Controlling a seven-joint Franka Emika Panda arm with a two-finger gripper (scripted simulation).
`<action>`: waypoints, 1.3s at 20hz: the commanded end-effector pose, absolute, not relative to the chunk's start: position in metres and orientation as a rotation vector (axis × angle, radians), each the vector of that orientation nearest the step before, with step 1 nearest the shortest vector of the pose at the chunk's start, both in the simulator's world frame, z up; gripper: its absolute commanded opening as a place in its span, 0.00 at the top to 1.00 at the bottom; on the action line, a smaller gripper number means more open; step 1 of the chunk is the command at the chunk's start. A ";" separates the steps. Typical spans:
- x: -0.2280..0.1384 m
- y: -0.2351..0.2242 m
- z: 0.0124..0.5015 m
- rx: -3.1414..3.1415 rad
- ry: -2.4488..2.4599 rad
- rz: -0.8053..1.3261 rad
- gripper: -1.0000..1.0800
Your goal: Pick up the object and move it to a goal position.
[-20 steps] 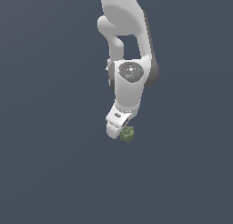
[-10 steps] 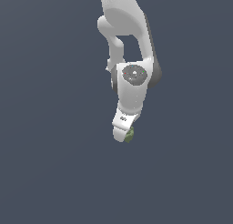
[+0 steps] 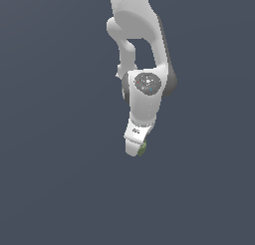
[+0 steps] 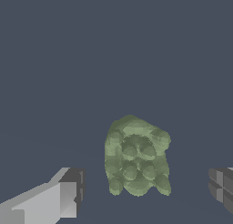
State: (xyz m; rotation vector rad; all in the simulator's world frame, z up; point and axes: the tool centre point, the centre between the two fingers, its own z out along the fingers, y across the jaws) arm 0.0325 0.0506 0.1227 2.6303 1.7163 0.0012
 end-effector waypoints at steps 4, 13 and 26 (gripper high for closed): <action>0.031 0.051 0.099 2.629 1.721 0.000 0.04; 0.032 0.051 0.076 2.627 1.723 0.000 0.04; 0.032 0.050 0.077 2.627 1.722 0.001 1.00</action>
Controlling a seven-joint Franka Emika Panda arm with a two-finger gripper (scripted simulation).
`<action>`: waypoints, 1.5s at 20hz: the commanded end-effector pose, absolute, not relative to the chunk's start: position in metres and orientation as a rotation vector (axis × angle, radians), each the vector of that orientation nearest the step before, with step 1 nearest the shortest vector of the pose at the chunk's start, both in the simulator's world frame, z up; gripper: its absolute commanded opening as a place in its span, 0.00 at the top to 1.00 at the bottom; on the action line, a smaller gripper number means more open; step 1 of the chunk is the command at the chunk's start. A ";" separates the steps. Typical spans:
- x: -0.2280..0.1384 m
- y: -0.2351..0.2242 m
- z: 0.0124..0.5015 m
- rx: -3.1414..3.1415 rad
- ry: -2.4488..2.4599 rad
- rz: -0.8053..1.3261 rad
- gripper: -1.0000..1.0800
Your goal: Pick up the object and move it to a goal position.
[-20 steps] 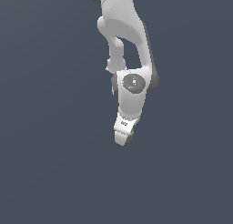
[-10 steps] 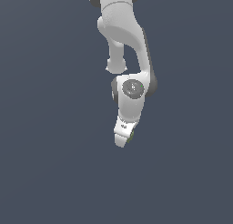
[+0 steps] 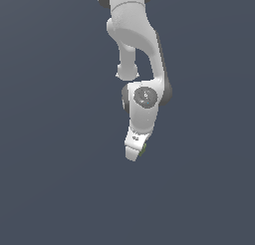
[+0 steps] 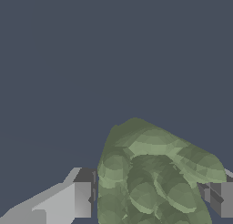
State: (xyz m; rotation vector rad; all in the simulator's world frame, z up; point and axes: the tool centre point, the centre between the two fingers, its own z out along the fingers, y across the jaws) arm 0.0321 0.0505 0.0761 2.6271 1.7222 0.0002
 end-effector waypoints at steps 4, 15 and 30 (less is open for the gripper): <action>0.028 0.045 0.081 2.627 1.722 0.001 1.00; -0.006 0.003 0.122 2.626 1.721 -0.001 1.00; -0.081 -0.092 0.216 2.628 1.723 0.002 1.00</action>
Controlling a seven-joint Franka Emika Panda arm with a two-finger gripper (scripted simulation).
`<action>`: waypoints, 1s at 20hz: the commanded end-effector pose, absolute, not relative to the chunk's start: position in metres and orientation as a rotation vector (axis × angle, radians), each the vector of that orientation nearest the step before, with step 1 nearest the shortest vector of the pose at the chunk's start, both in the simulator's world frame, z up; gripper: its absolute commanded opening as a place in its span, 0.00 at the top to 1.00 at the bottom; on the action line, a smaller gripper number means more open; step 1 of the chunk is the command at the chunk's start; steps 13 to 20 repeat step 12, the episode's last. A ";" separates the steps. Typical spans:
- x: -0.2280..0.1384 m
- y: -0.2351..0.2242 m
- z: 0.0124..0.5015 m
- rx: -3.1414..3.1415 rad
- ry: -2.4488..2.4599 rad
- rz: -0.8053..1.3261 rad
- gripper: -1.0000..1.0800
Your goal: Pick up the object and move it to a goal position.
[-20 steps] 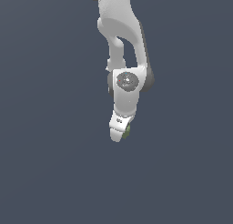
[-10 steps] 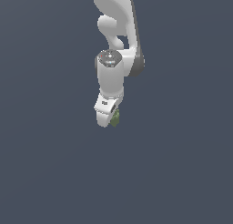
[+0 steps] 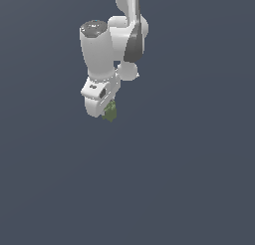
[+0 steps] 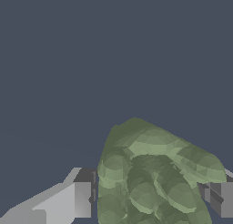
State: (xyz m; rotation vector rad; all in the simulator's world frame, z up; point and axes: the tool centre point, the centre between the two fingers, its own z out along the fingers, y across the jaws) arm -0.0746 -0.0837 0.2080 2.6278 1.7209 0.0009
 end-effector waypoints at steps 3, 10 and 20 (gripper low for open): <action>-0.091 -0.105 0.230 2.628 1.723 0.002 1.00; -0.104 -0.123 0.248 2.628 1.723 0.003 1.00; -0.104 -0.124 0.249 2.628 1.723 0.003 1.00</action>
